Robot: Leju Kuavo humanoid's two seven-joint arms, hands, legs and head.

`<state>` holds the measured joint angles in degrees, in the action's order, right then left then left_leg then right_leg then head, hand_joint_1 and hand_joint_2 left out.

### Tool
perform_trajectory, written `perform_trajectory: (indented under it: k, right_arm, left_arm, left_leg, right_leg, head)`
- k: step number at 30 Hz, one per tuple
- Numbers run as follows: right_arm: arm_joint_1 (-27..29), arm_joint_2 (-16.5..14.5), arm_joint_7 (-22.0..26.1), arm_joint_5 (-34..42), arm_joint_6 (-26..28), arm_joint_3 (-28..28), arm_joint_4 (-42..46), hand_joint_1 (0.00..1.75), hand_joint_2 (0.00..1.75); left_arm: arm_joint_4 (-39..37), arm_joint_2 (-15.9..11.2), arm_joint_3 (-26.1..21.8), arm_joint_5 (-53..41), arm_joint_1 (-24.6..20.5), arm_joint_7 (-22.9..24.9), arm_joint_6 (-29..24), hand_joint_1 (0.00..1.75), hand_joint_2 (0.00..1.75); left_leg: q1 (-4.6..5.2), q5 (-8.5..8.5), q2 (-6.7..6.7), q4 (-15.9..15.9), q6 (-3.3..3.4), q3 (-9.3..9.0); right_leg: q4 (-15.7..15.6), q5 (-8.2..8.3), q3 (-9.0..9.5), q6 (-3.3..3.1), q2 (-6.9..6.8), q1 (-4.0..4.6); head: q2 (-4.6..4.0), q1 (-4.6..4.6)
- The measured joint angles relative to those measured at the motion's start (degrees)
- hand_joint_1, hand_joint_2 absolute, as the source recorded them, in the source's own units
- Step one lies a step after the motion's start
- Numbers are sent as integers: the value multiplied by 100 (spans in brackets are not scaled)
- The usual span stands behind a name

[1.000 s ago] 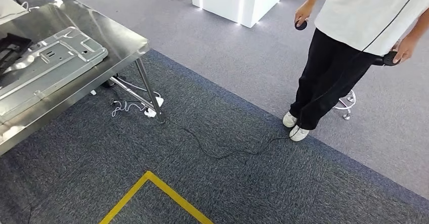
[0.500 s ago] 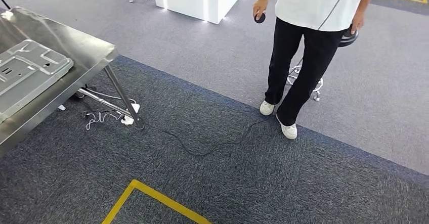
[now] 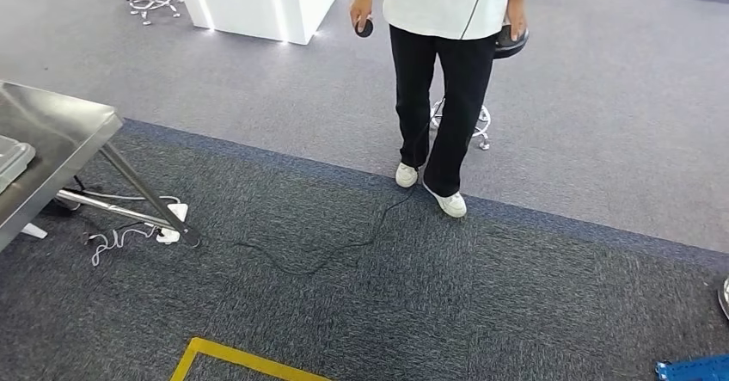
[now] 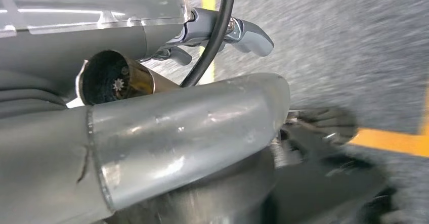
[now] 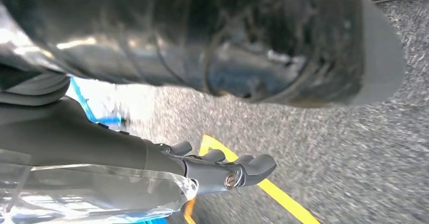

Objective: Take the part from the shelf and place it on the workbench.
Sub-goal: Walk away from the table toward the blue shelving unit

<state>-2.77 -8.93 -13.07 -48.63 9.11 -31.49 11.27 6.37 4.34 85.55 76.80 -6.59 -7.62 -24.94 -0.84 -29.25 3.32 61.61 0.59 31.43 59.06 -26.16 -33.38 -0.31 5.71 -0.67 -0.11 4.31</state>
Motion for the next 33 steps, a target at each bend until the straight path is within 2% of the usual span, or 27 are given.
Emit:
perform_trajectory:
  k: [1,2,4,5,6,8,9,10,11,12,13,15,16,17,19,20,22,24,25,26,27,28,29,30,31,32,33]
  right_arm:
    - [-5,-7,0,-14,-13,-8,-1,0,0]
    - [-5,-11,8,-26,-24,-15,-1,0,0]
    - [14,-20,53,-38,-17,-27,-2,0,0]
    - [23,-23,90,-38,3,-37,-3,0,0]
    - [22,-27,124,-37,24,-49,-3,0,0]
    - [1,-30,177,-35,50,-71,-4,0,0]
    - [-8,-32,191,-35,51,-76,-4,0,0]
    - [-12,-34,201,-35,51,-80,-5,0,0]
    - [-10,-34,206,-35,51,-86,-5,0,0]
    - [-4,-34,209,-35,51,-95,-5,0,0]
    - [3,-34,210,-35,51,-103,-5,0,0]
    - [1,-33,207,-37,50,-113,-5,0,0]
    - [-8,-33,200,-43,50,-113,-5,0,0]
    - [-13,-33,188,-50,48,-114,-5,0,0]
    - [-7,-33,146,-67,43,-117,-5,0,0]
    - [0,-35,126,-70,39,-120,-5,0,0]
    - [0,-40,95,-79,25,-123,-5,0,0]
    - [-7,-43,85,-86,16,-123,-5,0,0]
    - [-8,-45,84,-88,16,-124,-5,0,0]
    - [-6,-48,89,-88,17,-126,-5,0,0]
    - [-5,-52,97,-88,18,-130,-5,0,0]
    - [-4,-60,108,-88,18,-138,-5,0,0]
    - [-5,-69,119,-88,18,-146,-5,0,0]
    - [-8,-78,127,-88,18,-155,-5,0,0]
    - [-15,-85,133,-88,18,-163,-5,0,0]
    - [-20,-90,139,-88,18,-167,-5,0,0]
    - [-23,-91,143,-88,18,-169,-5,0,0]
  left_arm:
    - [-1,-6,-26,19,-7,-86,-12,0,0]
    - [-1,-11,-50,38,-17,-144,-23,0,0]
    - [-1,-16,-89,92,-46,-161,-35,0,0]
    - [-1,-19,-98,111,-54,-103,-39,0,0]
    - [-1,-21,-104,122,-55,-24,-40,0,0]
    - [-2,-27,-109,121,-32,159,-41,0,0]
    - [-2,-32,-110,121,-16,233,-41,0,0]
    - [-3,-40,-110,121,-3,300,-41,0,0]
    - [-3,-48,-110,121,3,354,-41,0,0]
    - [-3,-54,-110,121,3,392,-41,0,0]
    - [-3,-58,-110,121,1,418,-40,0,0]
    - [-3,-62,-110,122,-2,477,-39,0,0]
    - [-3,-64,-110,125,-2,520,-39,0,0]
    - [-3,-68,-110,130,-3,561,-37,0,0]
    - [-3,-73,-112,161,-17,593,-31,0,0]
    - [-3,-77,-114,176,-26,579,-26,0,0]
    - [-3,-90,-117,200,-33,473,-9,0,0]
    - [-3,-108,-120,205,-27,314,11,0,0]
    - [-3,-114,-121,202,-21,246,18,0,0]
    - [-3,-117,-121,197,-18,196,20,0,0]
    - [-3,-120,-121,193,-15,168,20,0,0]
    - [-3,-123,-121,190,-15,153,20,0,0]
    - [-3,-129,-121,189,-17,150,20,0,0]
    - [-3,-140,-121,189,-15,150,20,0,0]
    - [-3,-150,-121,189,-13,149,21,0,0]
    - [-3,-157,-121,189,-12,149,21,0,0]
    - [-3,-162,-121,189,-11,149,22,0,0]
  left_leg:
    - [1,59,114,-183,8,-58]
    - [7,54,166,-247,18,-70]
    - [19,86,48,-291,70,-94]
    - [14,112,-24,-326,112,-114]
    - [10,140,-105,-363,158,-133]
    - [22,163,-282,-399,215,-141]
    - [35,161,-377,-398,229,-137]
    - [44,155,-470,-397,232,-134]
    - [51,147,-556,-396,232,-135]
    - [53,137,-630,-395,226,-142]
    - [54,123,-696,-393,213,-156]
    - [72,83,-811,-380,161,-186]
    - [83,61,-860,-376,126,-199]
    - [93,41,-907,-377,92,-215]
    - [92,20,-1003,-400,26,-272]
    - [79,-8,-982,-384,-8,-295]
    - [55,-229,-745,-96,-56,-195]
    - [39,-623,-468,629,-71,146]
    - [37,-763,-418,1003,-75,332]
    - [36,-800,-396,1240,-75,461]
    - [34,-713,-384,1264,-71,498]
    - [30,-519,-366,1061,-63,433]
    - [22,-268,-293,688,-52,291]
    - [12,-72,-141,296,-38,144]
    - [3,55,-3,-16,-29,34]
    - [-1,108,107,-198,-20,-24]
    - [7,96,152,-253,-7,-34]
  right_leg:
    - [16,2,-26,32,65,-3]
    - [21,11,-51,73,129,-6]
    - [13,35,-85,156,206,-28]
    - [57,4,-108,184,107,-25]
    - [192,-87,-172,204,-53,-19]
    - [793,-434,-460,239,-411,-12]
    - [1173,-605,-648,262,-481,-23]
    - [1470,-704,-792,281,-510,-37]
    - [1586,-698,-842,296,-527,-50]
    - [1473,-587,-772,304,-550,-59]
    - [1146,-405,-589,305,-600,-64]
    - [350,-102,-160,264,-831,-42]
    - [102,-35,-31,227,-912,-22]
    - [-2,-28,16,191,-952,0]
    - [-16,-30,8,122,-842,24]
    - [-43,-15,19,86,-786,17]
    - [-103,27,40,8,-671,-9]
    - [-119,49,35,-36,-545,-12]
    - [-114,54,29,-45,-472,-6]
    - [-107,53,28,-46,-394,-1]
    - [-94,51,29,-45,-311,0]
    - [-78,47,32,-40,-225,-1]
    - [-58,39,31,-29,-142,-5]
    - [-30,29,22,-11,-64,-3]
    - [0,20,1,14,8,-1]
    - [20,18,-25,45,68,-3]
    - [27,22,-48,81,126,-5]
  head:
    - [0,1]
    - [0,1]
    - [0,1]
    - [0,5]
    - [0,10]
    - [0,17]
    - [0,17]
    - [0,17]
    - [0,16]
    - [0,17]
    - [0,17]
    - [0,16]
    - [0,14]
    - [0,12]
    - [0,10]
    - [0,10]
    - [0,2]
    - [0,-5]
    - [0,-5]
    - [0,-5]
    - [0,-5]
    - [0,-5]
    - [0,-4]
    - [0,-4]
    - [0,-3]
    - [0,-2]
    - [0,-2]
